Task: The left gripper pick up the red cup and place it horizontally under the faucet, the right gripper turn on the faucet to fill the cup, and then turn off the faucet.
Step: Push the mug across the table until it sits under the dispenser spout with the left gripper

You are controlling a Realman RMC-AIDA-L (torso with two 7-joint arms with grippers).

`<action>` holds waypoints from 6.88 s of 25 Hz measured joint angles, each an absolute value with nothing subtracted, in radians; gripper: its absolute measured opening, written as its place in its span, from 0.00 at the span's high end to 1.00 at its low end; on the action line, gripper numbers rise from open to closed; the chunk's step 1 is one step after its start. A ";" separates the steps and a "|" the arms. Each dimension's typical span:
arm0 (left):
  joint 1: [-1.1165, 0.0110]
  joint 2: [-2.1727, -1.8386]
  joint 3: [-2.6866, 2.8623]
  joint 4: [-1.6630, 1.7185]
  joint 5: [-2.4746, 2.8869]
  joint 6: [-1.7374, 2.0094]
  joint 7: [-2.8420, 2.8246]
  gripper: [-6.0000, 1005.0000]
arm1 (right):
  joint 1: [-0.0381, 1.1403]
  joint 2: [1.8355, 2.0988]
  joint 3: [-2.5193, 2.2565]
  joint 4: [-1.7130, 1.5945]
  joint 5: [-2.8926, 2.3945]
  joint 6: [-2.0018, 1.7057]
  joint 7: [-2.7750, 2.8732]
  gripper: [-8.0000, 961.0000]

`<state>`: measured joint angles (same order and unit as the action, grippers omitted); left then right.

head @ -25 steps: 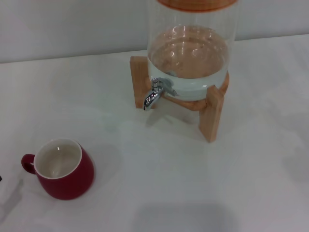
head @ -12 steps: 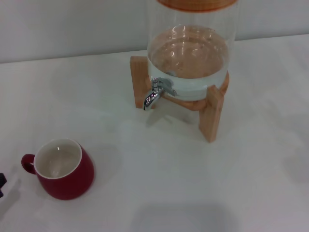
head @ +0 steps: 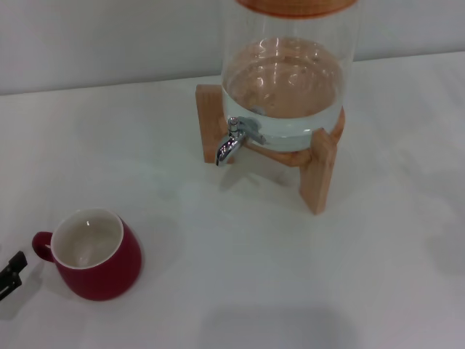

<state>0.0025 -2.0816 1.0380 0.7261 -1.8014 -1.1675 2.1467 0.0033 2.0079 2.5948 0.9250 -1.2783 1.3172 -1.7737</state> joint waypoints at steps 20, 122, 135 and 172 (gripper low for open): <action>-0.060 -2.082 1.044 0.720 -1.749 -1.120 2.144 0.16 | 0.007 2.008 2.595 0.922 -1.267 1.308 -1.773 0.25; -0.130 -2.083 1.062 0.701 -1.676 -1.081 2.154 0.72 | 0.005 2.008 2.609 0.920 -1.243 1.316 -1.773 0.25; -0.126 -2.086 1.063 0.703 -1.675 -1.089 2.179 0.81 | 0.003 2.008 2.609 0.920 -1.240 1.316 -1.774 0.25; -0.234 -2.084 1.073 0.650 -1.733 -1.111 2.155 0.88 | 0.002 2.010 2.609 0.916 -1.241 1.339 -1.773 0.25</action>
